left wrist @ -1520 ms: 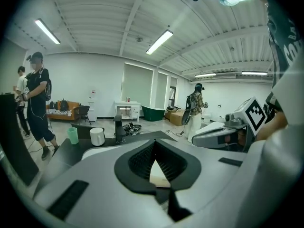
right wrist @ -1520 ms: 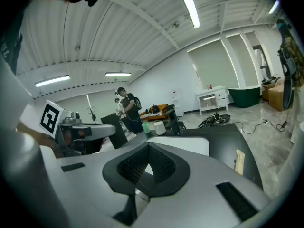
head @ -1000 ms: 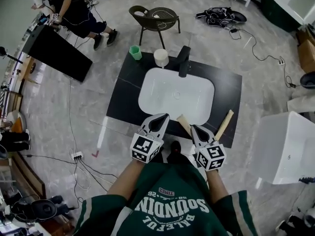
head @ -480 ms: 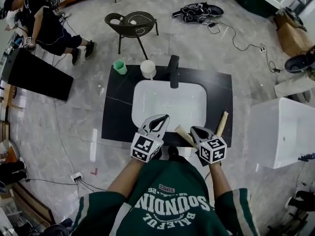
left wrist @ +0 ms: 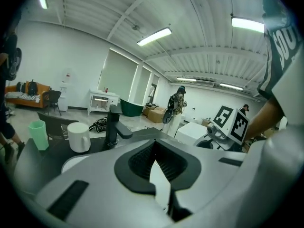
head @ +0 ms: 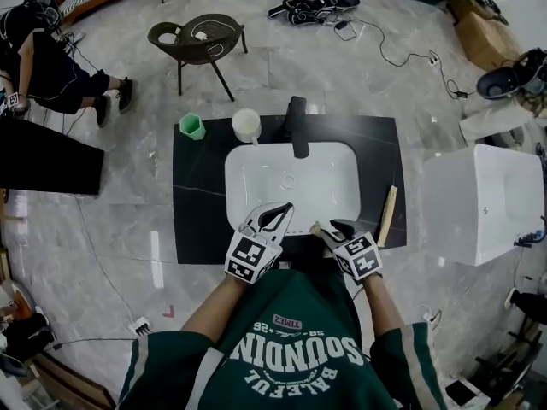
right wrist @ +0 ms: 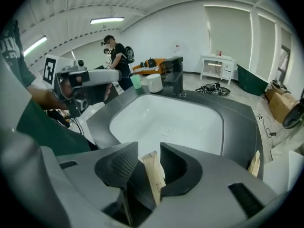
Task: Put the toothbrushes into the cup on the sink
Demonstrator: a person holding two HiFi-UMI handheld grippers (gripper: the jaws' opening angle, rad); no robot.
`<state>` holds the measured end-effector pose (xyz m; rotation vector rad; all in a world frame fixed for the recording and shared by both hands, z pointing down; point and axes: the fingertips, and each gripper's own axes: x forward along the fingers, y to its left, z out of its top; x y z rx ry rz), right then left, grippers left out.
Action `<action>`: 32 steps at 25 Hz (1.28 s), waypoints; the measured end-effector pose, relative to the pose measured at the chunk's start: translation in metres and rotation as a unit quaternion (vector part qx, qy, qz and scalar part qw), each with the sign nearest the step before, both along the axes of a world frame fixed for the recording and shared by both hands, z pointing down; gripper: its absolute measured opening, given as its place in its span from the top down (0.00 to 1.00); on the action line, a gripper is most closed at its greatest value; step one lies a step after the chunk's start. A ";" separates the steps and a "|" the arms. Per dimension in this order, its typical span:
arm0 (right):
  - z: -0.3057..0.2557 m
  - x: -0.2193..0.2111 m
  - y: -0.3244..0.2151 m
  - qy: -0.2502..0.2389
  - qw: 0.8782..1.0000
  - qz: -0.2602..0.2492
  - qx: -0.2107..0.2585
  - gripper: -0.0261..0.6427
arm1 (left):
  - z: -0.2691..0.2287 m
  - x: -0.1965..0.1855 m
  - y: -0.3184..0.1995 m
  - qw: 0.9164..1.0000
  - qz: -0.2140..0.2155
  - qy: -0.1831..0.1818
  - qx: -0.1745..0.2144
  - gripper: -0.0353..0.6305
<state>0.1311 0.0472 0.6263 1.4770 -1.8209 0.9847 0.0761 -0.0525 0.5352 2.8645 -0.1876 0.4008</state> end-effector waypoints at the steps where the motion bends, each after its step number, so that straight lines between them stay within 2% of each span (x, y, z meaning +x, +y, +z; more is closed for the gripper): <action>1: 0.005 -0.003 0.000 0.005 1.000 -0.010 -0.009 0.72 | 0.002 -0.001 -0.003 1.000 0.001 -0.002 -0.004 0.93; 6: 0.027 -0.013 0.008 0.000 0.995 -0.067 -0.074 0.70 | 0.001 0.004 -0.018 1.000 -0.004 0.000 -0.007 0.93; 10: 0.046 -0.010 0.012 0.015 0.987 -0.113 -0.110 0.70 | 0.003 0.004 -0.024 1.000 -0.007 -0.004 -0.009 0.93; 14: 0.065 -0.010 0.016 -0.014 0.981 -0.127 -0.149 0.69 | 0.006 0.001 -0.029 1.000 -0.011 -0.009 -0.011 0.93; 25: 0.090 -0.009 0.019 -0.018 0.973 -0.141 -0.184 0.68 | 0.015 -0.009 -0.034 1.000 -0.005 -0.024 -0.013 0.93; 32: 0.094 -0.014 0.018 -0.011 0.968 -0.160 -0.192 0.74 | 0.014 -0.008 -0.041 1.000 -0.003 -0.025 -0.006 0.93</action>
